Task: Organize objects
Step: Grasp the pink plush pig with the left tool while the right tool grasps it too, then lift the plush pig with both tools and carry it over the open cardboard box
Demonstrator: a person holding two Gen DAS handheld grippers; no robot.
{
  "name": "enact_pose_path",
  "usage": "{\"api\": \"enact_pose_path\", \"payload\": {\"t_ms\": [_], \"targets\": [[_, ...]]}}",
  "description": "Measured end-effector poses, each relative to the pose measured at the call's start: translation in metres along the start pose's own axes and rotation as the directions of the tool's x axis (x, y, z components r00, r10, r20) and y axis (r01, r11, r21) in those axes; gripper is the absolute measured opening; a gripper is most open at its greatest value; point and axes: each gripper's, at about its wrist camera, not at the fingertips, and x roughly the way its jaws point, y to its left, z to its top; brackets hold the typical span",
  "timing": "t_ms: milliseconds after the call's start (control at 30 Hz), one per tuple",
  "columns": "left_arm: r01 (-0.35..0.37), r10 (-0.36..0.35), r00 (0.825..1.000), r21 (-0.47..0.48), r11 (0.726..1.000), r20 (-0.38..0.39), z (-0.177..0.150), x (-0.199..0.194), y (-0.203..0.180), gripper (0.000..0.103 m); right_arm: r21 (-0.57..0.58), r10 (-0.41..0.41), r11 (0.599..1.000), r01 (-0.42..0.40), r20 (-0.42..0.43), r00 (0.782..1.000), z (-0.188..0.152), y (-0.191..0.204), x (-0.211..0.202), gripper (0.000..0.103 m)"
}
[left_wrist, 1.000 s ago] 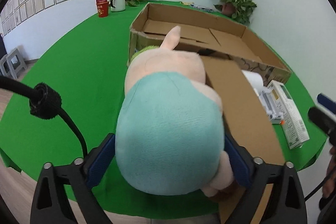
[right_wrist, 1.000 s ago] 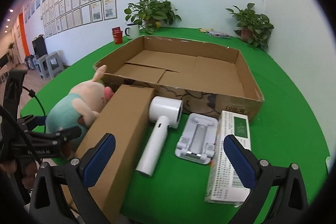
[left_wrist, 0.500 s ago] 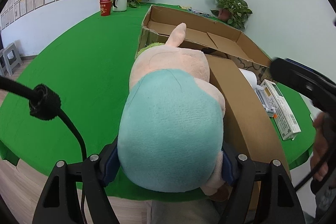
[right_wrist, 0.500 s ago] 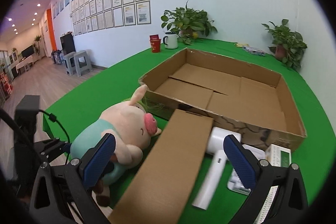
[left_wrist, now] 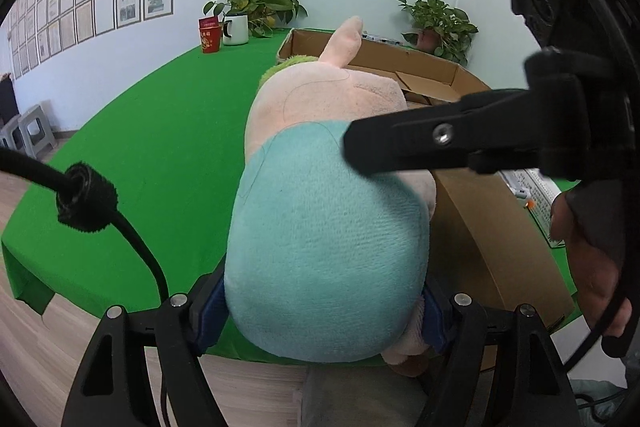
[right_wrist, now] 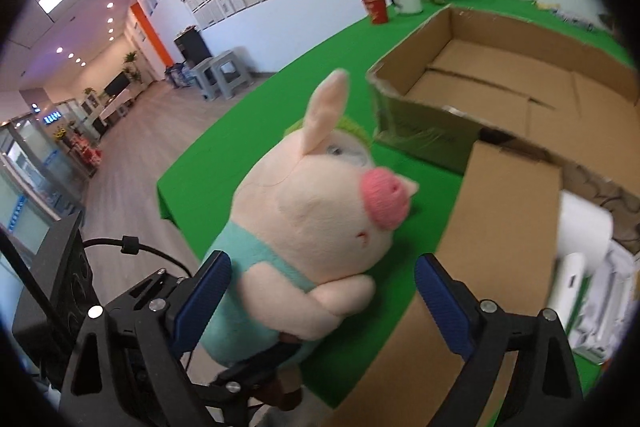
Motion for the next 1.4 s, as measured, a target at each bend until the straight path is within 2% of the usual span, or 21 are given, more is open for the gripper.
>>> {"api": "enact_pose_path", "payload": {"t_ms": [67, 200, 333, 433, 633, 800, 967, 1133, 1267, 1400], "targets": [[-0.015, 0.015, 1.0, 0.004, 1.0, 0.007, -0.001, 0.0, -0.005, 0.075, -0.004, 0.013, 1.0, -0.014, -0.01, 1.0, -0.003, 0.002, 0.002, 0.091], [-0.022, 0.022, 1.0, 0.013, 1.0, -0.014, 0.004, 0.003, -0.011, 0.075, -0.015, 0.038, 0.999, -0.039, -0.022, 0.999, -0.004, 0.006, 0.001, 0.077], [-0.018, 0.019, 0.999, 0.014, 1.0, -0.046, 0.011, 0.008, -0.018, 0.075, 0.051, 0.07, 0.996, -0.067, -0.047, 0.996, -0.001, 0.001, 0.012, 0.075], [-0.031, 0.033, 0.998, 0.041, 0.999, -0.052, 0.014, 0.011, -0.028, 0.074, 0.069, 0.06, 0.996, -0.056, -0.053, 0.997, -0.001, 0.002, 0.016, 0.074], [-0.063, 0.066, 0.997, 0.07, 0.996, -0.05, 0.02, 0.012, -0.052, 0.069, 0.114, 0.073, 0.991, -0.066, -0.06, 0.996, -0.003, -0.005, 0.019, 0.068], [-0.08, 0.084, 0.995, 0.071, 0.994, -0.057, 0.032, 0.009, -0.074, 0.066, 0.117, 0.065, 0.991, -0.061, -0.03, 0.997, -0.001, -0.006, 0.017, 0.06], [-0.107, 0.106, 0.994, 0.097, 0.99, 0.016, 0.056, -0.007, -0.098, 0.065, 0.107, 0.072, 0.991, -0.079, 0.069, 0.995, 0.012, -0.002, -0.005, 0.053], [-0.105, 0.089, 0.99, 0.141, 0.984, 0.113, 0.091, -0.015, -0.13, 0.065, 0.067, 0.03, 0.997, -0.043, 0.19, 0.981, 0.033, 0.001, -0.034, 0.046], [-0.079, 0.044, 0.983, 0.188, 0.979, 0.181, 0.132, -0.017, -0.159, 0.065, 0.083, -0.026, 0.997, 0.003, 0.276, 0.961, 0.057, -0.006, -0.06, 0.042], [-0.057, 0.001, 0.968, 0.217, 0.974, 0.25, 0.169, -0.025, -0.185, 0.065, 0.047, -0.072, 0.997, 0.059, 0.373, 0.925, 0.079, -0.005, -0.091, 0.041]]}}
